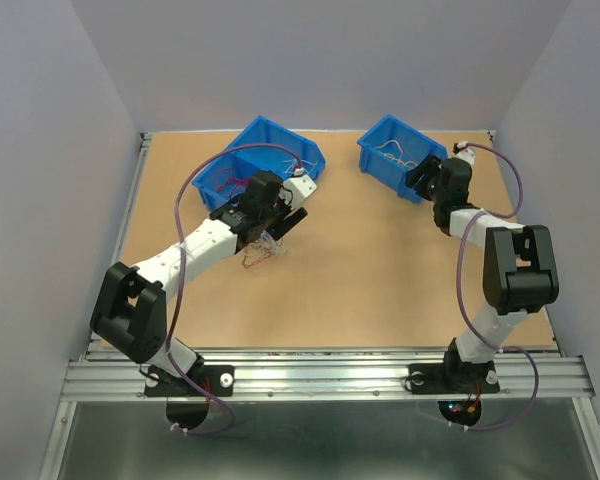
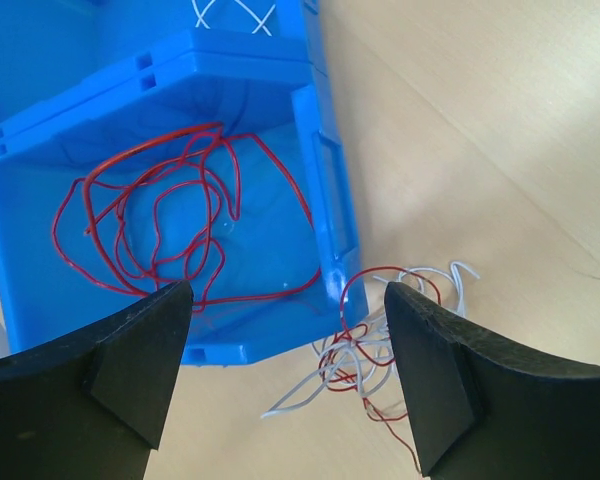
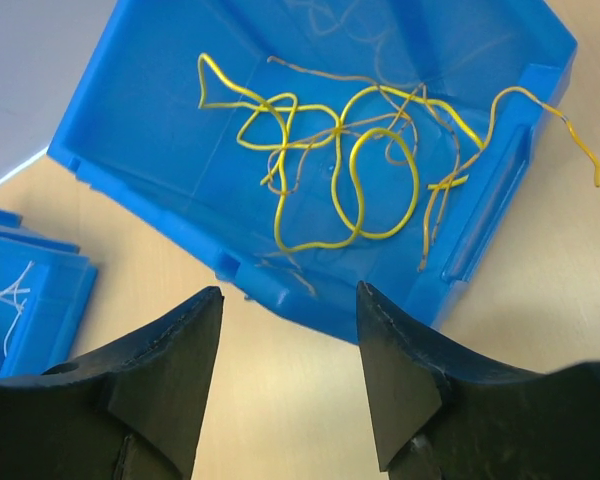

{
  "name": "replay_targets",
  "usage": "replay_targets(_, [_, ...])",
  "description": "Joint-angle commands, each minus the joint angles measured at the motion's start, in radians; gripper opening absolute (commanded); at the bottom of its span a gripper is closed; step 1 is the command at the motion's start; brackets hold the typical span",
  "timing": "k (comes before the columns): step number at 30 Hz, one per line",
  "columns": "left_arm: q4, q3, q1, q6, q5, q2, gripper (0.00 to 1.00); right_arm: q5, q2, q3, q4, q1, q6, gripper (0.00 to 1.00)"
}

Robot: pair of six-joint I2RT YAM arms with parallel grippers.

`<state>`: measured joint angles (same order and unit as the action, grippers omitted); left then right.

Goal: Untangle the cables

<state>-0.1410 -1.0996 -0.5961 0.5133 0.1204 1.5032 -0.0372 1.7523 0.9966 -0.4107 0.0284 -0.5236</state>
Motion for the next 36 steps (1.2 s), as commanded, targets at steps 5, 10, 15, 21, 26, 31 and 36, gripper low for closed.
replay_targets(5, [-0.006, 0.047, -0.004, 0.011, 0.082, -0.084, 0.9, 0.218, -0.145, -0.107, -0.1, 0.002, 0.057, 0.64])
replay_targets(10, [0.003, 0.058, 0.001, 0.008, 0.082, -0.121, 0.92, 0.266, -0.313, -0.199, -0.105, 0.01, 0.115, 0.86])
replay_targets(15, [-0.003, 0.06, 0.012, 0.005, 0.099, -0.097, 0.92, 0.261, -0.459, -0.283, -0.077, 0.01, 0.151, 0.91])
replay_targets(21, [-0.069, 0.026, 0.012, 0.002, 0.03, -0.038, 0.69, 0.257, -0.522, -0.311, -0.057, 0.01, 0.148, 0.91])
replay_targets(26, [-0.121, 0.009, 0.013, 0.001, -0.039, -0.043, 0.63, 0.258, -0.482, -0.297, -0.057, 0.01, 0.148, 0.91])
replay_targets(31, [-0.16, 0.035, 0.012, 0.011, -0.116, -0.07, 0.65, 0.257, -0.445, -0.283, -0.059, 0.01, 0.149, 0.91])
replay_targets(36, [-0.161, 0.038, 0.012, 0.013, -0.116, -0.054, 0.63, 0.258, -0.447, -0.288, -0.059, 0.01, 0.148, 0.91])
